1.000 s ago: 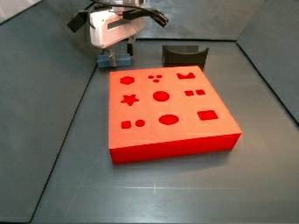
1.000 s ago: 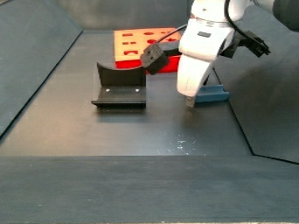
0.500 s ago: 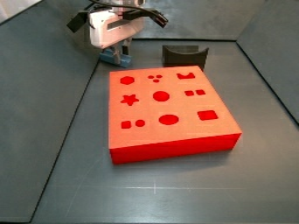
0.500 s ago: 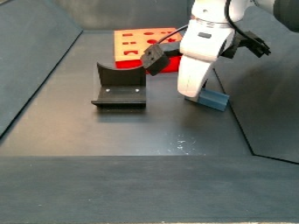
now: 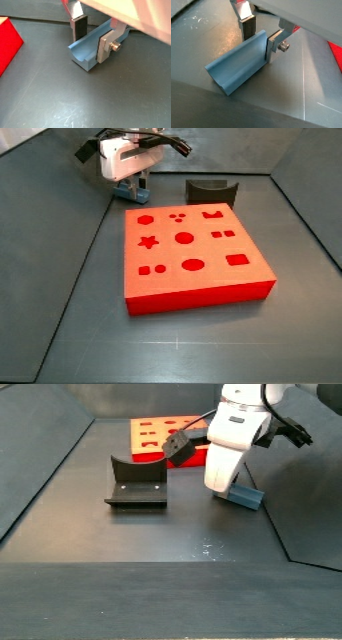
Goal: Pick up the arch object. Move up. Place the arch object on the fixture. Regrasp the arch object. Move to above the board. Insert the arch object.
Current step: Pick up the arch object, then move up, then place the arch object on the fixture.
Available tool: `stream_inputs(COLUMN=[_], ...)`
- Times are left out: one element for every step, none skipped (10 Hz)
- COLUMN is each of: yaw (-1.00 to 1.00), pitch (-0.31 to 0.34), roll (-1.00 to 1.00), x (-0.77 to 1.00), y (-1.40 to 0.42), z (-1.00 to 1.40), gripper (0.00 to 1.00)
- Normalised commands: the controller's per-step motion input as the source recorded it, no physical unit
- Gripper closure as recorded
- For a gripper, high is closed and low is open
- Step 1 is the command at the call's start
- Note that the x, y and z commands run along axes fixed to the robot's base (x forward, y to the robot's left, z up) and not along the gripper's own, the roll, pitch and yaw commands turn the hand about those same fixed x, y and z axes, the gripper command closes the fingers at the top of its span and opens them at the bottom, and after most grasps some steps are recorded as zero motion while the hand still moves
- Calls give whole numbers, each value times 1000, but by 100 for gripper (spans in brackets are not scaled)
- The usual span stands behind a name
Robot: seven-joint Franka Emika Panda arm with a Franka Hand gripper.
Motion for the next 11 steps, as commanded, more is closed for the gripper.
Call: stream_inputs(yaw=[0, 0, 0, 0, 0, 41, 35, 33, 26, 21, 0], pitch=[0, 0, 0, 0, 0, 17, 23, 23, 32, 32, 0], roll=[0, 0, 0, 0, 0, 13, -9, -24, -57, -85, 0], x=[0, 0, 0, 0, 0, -71, -78, -60, -32, -27, 0], y=[0, 0, 0, 0, 0, 85, 47, 32, 10, -1, 0], z=[0, 0, 0, 0, 833, 824, 708, 633, 465, 289, 1000], gripper=[100, 100, 100, 100, 100, 100, 100, 100, 100, 100, 100])
